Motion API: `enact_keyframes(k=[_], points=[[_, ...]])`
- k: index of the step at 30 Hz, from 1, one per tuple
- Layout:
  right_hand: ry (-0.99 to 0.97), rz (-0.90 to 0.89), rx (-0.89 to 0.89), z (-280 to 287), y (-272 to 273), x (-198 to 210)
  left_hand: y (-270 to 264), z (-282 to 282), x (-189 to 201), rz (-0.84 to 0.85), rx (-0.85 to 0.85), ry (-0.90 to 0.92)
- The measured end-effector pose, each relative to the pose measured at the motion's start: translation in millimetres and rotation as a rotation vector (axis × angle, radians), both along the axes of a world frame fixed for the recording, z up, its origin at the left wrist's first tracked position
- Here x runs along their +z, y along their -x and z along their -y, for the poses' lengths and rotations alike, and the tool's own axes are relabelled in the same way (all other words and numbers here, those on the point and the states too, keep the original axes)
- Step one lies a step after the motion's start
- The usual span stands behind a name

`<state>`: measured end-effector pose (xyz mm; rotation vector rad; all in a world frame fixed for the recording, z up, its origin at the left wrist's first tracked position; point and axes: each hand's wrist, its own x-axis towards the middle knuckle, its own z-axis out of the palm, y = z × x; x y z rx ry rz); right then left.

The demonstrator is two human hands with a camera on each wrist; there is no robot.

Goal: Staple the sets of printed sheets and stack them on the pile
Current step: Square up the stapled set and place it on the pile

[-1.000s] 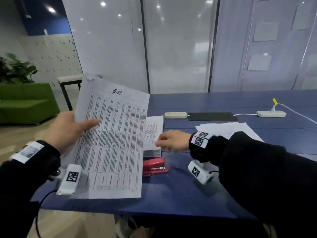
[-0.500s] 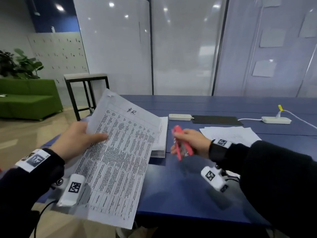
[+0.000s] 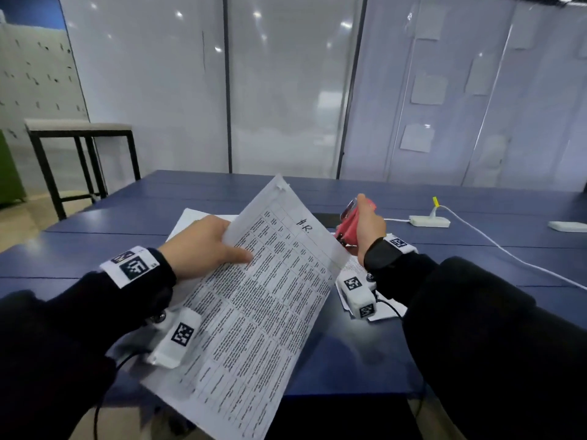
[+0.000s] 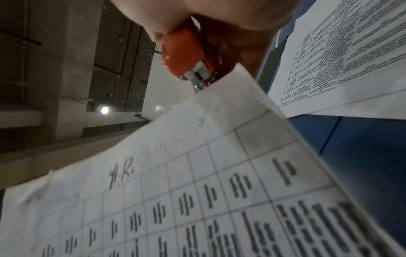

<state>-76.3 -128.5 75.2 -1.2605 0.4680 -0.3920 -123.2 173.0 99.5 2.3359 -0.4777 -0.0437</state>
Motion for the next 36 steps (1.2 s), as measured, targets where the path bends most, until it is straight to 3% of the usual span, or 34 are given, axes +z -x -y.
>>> enact_keyframes(k=[27,36], points=[[0.022,-0.001,-0.188,-14.4,-15.0,-41.9,3.6,19.0,-7.4,0.021,0.078,-0.017],[-0.14,-0.057,0.029,1.3,-8.3,-35.5,-7.9,-1.9,-11.4,-0.07,0.054,0.052]])
